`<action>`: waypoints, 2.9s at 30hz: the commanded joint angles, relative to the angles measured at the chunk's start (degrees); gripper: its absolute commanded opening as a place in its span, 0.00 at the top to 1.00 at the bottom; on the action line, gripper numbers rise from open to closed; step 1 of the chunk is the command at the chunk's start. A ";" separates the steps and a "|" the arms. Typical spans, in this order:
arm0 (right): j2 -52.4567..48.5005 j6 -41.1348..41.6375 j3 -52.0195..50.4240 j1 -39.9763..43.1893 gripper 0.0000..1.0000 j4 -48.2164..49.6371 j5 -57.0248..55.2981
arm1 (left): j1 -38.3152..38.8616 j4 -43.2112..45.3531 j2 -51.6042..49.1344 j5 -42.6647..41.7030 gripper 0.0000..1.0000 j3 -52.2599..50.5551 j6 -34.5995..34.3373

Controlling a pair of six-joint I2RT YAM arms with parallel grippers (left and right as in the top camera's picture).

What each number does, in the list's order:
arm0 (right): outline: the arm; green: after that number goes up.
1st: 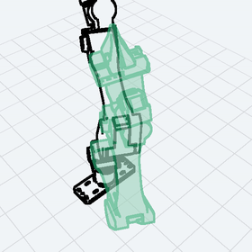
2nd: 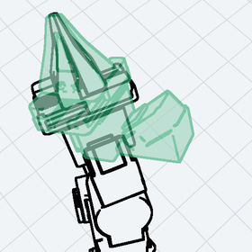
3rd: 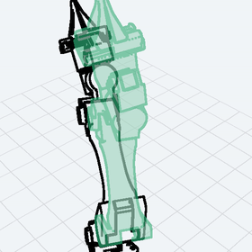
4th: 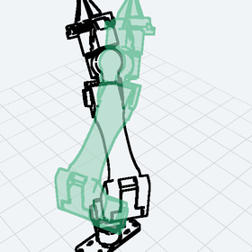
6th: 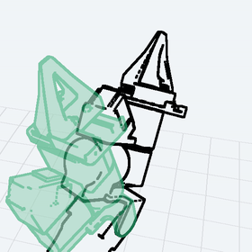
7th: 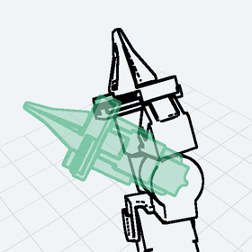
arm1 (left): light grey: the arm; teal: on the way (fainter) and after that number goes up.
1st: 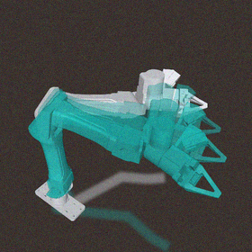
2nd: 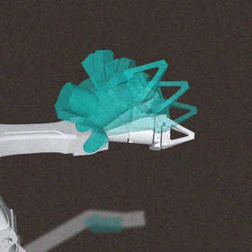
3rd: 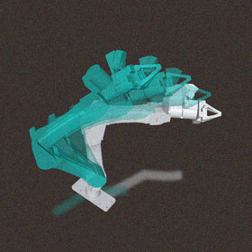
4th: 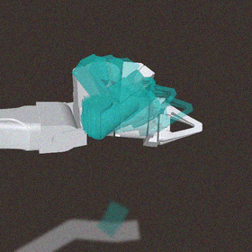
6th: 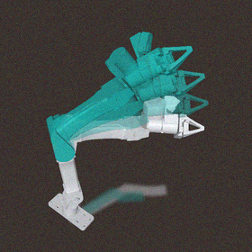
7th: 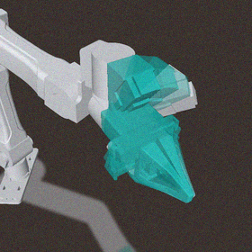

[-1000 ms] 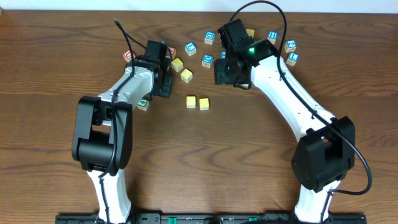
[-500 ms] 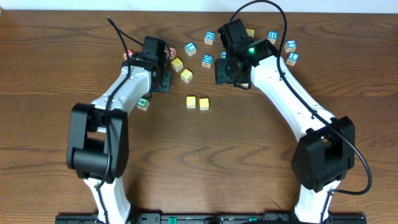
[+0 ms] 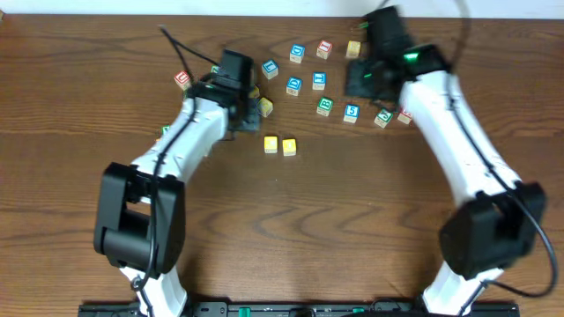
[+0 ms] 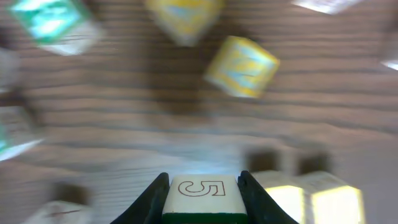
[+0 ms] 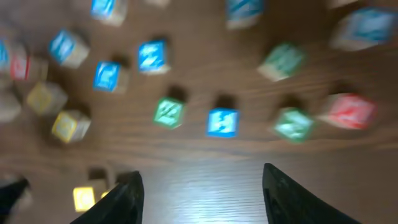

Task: Spell out CORL
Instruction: 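Carry the green block with the left gripper right of the O block, then release the green block and retract the left arm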

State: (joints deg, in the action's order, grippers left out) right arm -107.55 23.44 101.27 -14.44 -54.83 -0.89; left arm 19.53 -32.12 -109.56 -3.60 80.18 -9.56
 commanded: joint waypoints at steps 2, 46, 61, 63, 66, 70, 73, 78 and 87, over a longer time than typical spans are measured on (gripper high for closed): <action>2.78 -0.33 0.98 5.18 0.44 -1.86 -0.13 | 7.13 1.42 1.86 -1.46 0.71 -0.07 -3.50; 2.75 -2.75 0.96 10.71 0.44 -8.02 1.22 | 20.52 11.54 -11.43 12.48 0.70 -0.09 -16.70; 2.75 -2.75 0.96 10.71 0.43 -8.00 1.22 | 20.52 11.43 -11.06 12.13 0.57 0.72 -16.61; 2.75 -2.78 0.96 10.71 0.43 -8.00 1.22 | 20.52 10.19 -9.86 11.63 0.57 1.62 -16.22; 2.75 -2.75 0.96 10.71 0.43 -7.93 1.22 | 20.50 8.15 -6.84 11.65 0.57 3.13 -15.26; 2.75 -2.75 0.96 10.71 0.43 -7.74 1.22 | 19.67 7.32 2.34 11.80 0.57 3.65 -12.55; 2.75 -2.75 0.96 10.71 0.43 -7.76 1.22 | 18.58 5.53 6.97 11.78 0.56 3.65 -12.57; 2.75 -2.73 0.96 10.69 0.43 -7.23 1.22 | 16.28 -1.07 15.10 11.80 0.56 3.65 -12.55; 2.69 -2.78 0.96 10.71 0.38 -5.64 1.22 | 6.75 -14.27 27.36 11.80 0.56 3.65 -11.89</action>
State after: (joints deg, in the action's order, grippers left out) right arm -105.10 21.39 101.54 -3.73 -60.55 0.43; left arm 29.74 -44.21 -85.23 7.70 83.29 -22.44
